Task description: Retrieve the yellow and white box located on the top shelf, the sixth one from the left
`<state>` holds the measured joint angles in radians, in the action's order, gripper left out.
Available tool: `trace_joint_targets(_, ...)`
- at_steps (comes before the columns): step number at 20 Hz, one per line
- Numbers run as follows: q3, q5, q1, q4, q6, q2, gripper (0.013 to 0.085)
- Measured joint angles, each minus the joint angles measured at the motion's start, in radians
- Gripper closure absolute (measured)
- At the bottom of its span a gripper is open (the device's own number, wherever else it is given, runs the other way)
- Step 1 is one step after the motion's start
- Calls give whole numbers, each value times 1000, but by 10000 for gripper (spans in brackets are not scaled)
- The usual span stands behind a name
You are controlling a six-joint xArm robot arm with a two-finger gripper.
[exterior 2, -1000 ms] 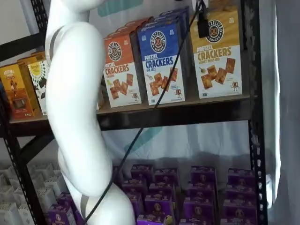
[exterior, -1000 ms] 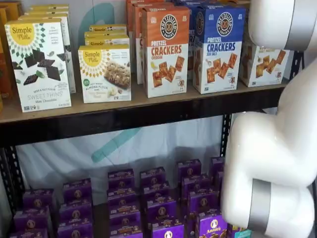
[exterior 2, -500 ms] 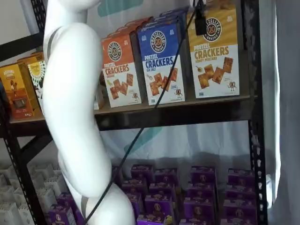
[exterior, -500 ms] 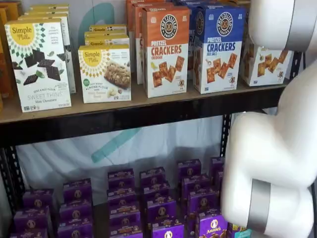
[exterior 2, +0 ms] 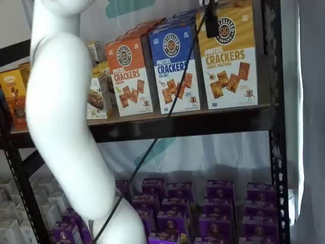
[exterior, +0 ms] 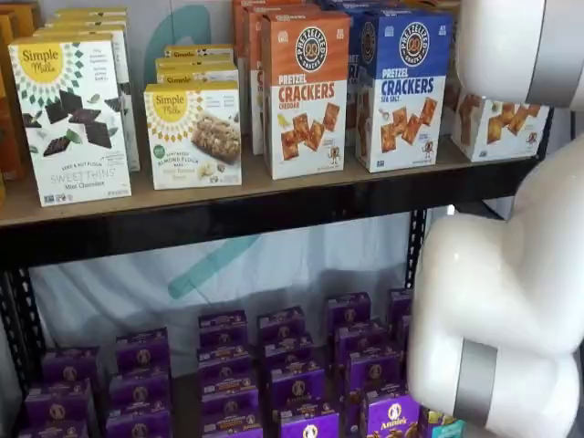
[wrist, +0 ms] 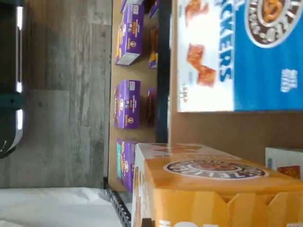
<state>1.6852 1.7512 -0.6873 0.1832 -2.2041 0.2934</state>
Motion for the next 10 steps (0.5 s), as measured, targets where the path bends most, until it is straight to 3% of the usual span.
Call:
trace_joint_targets(6,-94,30,-31,-15,-33,106,370)
trace_joint_targets(10,-163,46,-31,-38,-39,176,370)
